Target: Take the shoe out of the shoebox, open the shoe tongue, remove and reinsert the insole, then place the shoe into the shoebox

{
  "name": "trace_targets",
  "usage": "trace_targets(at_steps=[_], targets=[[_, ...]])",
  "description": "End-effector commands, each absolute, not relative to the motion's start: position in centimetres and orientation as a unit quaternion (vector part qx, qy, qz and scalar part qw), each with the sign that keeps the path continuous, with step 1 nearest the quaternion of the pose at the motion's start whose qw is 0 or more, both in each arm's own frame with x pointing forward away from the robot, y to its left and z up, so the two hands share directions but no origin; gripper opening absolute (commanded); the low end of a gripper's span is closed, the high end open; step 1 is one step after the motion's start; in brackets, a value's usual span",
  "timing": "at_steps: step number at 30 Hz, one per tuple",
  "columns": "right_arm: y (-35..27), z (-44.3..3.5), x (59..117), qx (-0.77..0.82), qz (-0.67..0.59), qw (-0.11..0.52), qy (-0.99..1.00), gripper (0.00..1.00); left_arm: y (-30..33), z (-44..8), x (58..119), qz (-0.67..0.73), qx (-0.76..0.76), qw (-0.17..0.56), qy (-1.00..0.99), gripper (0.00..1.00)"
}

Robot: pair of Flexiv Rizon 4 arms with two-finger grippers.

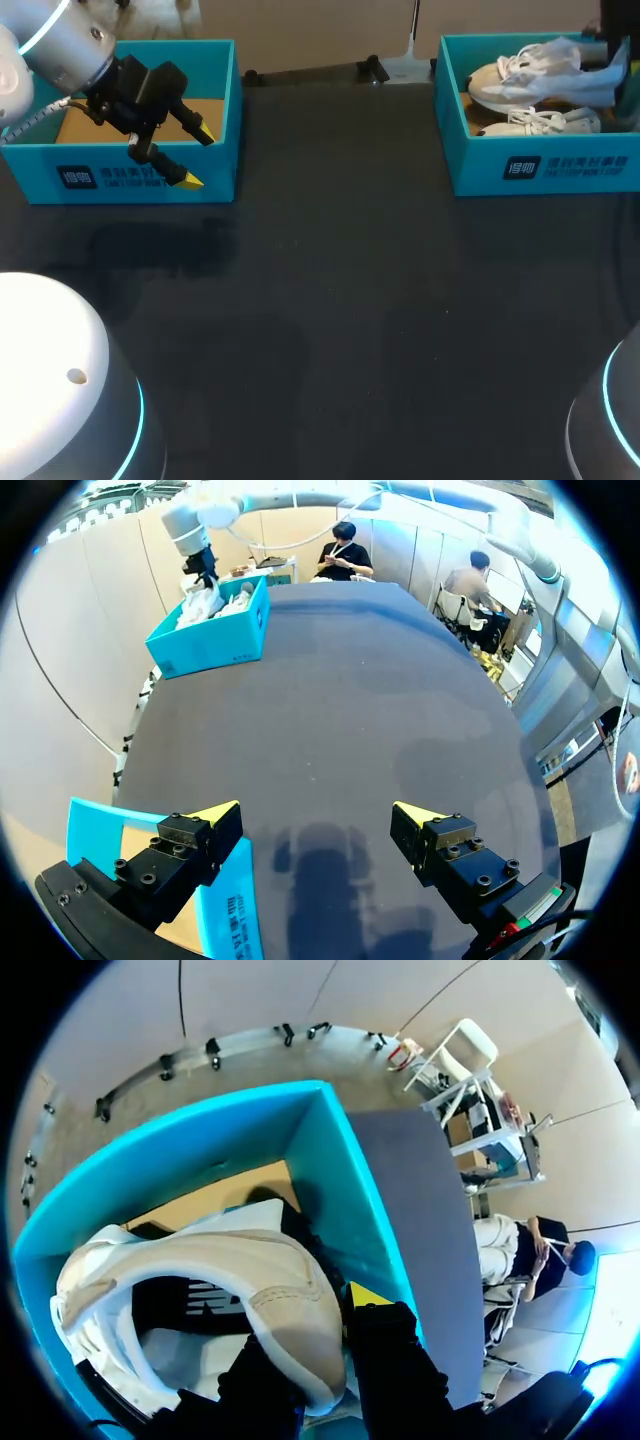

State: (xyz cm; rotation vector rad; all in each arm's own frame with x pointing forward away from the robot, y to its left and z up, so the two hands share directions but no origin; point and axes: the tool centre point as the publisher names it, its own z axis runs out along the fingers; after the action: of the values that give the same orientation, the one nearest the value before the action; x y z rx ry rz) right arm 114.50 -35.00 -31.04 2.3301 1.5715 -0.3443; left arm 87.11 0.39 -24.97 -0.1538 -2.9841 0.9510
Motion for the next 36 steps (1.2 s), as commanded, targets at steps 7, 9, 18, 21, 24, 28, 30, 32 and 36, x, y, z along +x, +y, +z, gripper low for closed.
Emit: trace_targets(at_steps=[7, 9, 18, 21, 24, 28, 30, 32, 36], targets=[[-35.2, -33.8, 115.3, 0.822, -0.127, 0.15, 0.534, 0.0, 0.4, -25.0, 87.2, 0.302, -0.049, 0.003, -0.952, 1.0], [-35.1, -34.2, 115.3, 0.822, -0.13, 0.15, 0.534, 0.0, 0.4, -25.0, 87.2, 0.302, -0.049, 0.003, -0.952, 1.0], [-35.2, -35.1, 115.5, 0.826, -0.13, 0.146, 0.529, 0.0, 0.4, -25.0, 87.2, 0.302, -0.049, 0.003, -0.952, 1.0], [-35.3, -35.4, 115.7, 0.826, -0.127, 0.147, 0.529, 0.0, 0.4, -25.0, 87.2, 0.302, -0.049, 0.003, -0.952, 1.0], [-35.2, -35.2, 115.8, 0.831, -0.118, 0.144, 0.524, 0.29, 0.4, -25.0, 87.2, 0.302, -0.049, 0.003, -0.952, 1.0], [-34.9, -34.9, 115.8, 0.832, -0.115, 0.144, 0.523, 0.93, 0.4, -25.0, 87.2, 0.302, -0.049, 0.003, -0.952, 1.0], [-34.6, -34.6, 115.7, 0.831, -0.114, 0.144, 0.525, 1.0, 0.4, -25.0, 87.2, 0.302, -0.049, 0.003, -0.952, 1.0], [-34.5, -34.3, 115.6, 0.831, -0.113, 0.144, 0.526, 1.0, 0.4, -25.0, 87.2, 0.302, -0.049, 0.003, -0.952, 1.0], [-34.1, -33.4, 115.3, 0.829, -0.107, 0.147, 0.528, 1.0, 0.4, -25.0, 87.2, 0.302, -0.049, 0.003, -0.952, 1.0]])
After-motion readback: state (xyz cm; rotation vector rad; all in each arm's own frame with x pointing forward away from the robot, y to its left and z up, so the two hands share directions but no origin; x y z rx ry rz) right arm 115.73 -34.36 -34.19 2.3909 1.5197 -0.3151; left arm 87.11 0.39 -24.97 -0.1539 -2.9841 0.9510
